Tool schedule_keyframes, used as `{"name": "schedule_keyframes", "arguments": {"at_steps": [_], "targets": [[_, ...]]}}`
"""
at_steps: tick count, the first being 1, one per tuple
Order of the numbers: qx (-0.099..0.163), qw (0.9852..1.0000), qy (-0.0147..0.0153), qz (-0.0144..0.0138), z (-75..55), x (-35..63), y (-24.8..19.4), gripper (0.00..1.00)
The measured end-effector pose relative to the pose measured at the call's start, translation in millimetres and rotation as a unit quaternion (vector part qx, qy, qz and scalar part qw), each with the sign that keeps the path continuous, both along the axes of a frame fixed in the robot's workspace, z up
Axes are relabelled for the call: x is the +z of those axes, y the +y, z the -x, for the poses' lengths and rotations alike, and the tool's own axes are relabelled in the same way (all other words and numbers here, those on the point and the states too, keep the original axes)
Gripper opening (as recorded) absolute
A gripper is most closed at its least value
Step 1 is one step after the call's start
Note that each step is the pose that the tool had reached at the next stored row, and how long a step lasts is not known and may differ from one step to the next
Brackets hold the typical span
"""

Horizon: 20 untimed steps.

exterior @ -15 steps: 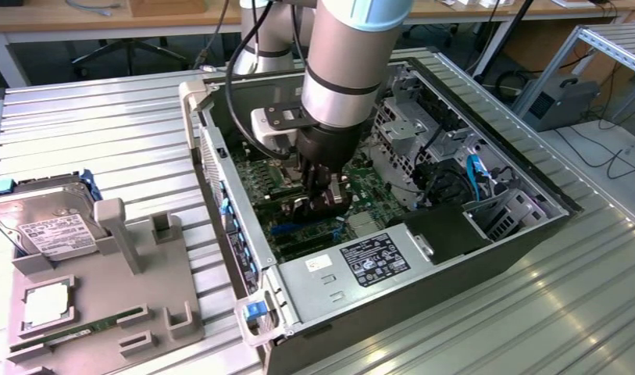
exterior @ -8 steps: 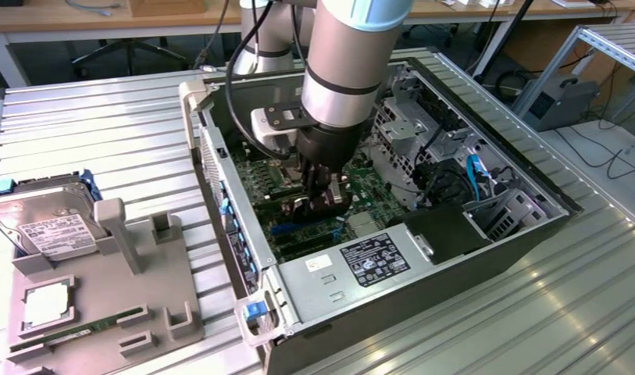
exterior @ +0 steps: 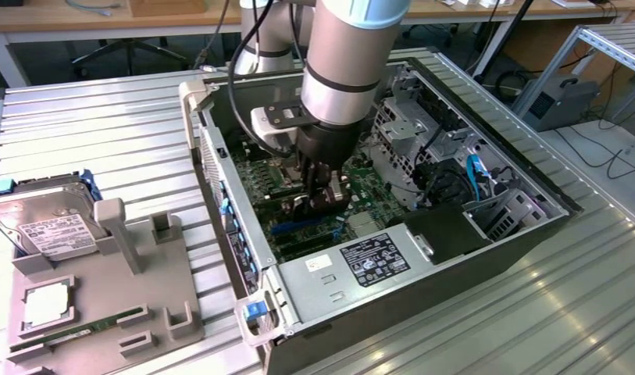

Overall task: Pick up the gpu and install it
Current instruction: 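Insert the gpu into the slot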

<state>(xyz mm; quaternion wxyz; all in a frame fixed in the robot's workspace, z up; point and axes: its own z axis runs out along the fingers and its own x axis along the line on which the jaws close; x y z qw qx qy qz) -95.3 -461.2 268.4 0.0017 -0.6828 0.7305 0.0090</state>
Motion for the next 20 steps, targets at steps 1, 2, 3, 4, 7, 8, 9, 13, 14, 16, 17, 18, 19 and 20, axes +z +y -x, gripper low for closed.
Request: {"name": "schedule_keyframes", "arguments": {"at_steps": [1, 2, 3, 4, 7, 8, 9, 13, 14, 16, 17, 18, 19, 20], "targets": [[0.000, 1.0000, 0.0000, 0.0000, 0.0, 0.0, 0.1, 0.27], [0.000, 1.0000, 0.0000, 0.0000, 0.0, 0.0, 0.1, 0.27], [0.000, 1.0000, 0.0000, 0.0000, 0.0, 0.0, 0.1, 0.27], [0.000, 1.0000, 0.0000, 0.0000, 0.0, -0.1, 0.1, 0.27], [0.013, 0.9999, 0.0000, 0.0000, 0.0, -0.3, 0.5, 0.27], [0.015, 0.9999, 0.0000, 0.0002, 0.0, -0.3, 0.6, 0.27], [0.015, 0.9999, 0.0000, 0.0003, 0.0, -0.9, 0.9, 0.27], [0.017, 0.9998, 0.0001, 0.0006, 1.5, -7.1, 2.1, 0.27], [0.017, 0.9998, 0.0000, 0.0006, 2.7, -7.9, 2.2, 0.27], [0.017, 0.9998, -0.0002, 0.0005, 3.3, -6.4, 2.2, 0.27], [0.017, 0.9998, -0.0008, 0.0004, 3.4, -5.7, 2.2, 0.27], [0.019, 0.9998, -0.0010, 0.0005, 3.4, -5.6, 2.3, 0.27], [0.023, 0.9997, -0.0009, 0.0005, 3.4, -5.5, 2.2, 0.27], [0.031, 0.9995, -0.0009, 0.0006, 3.4, -5.5, 2.2, 0.27]]}}
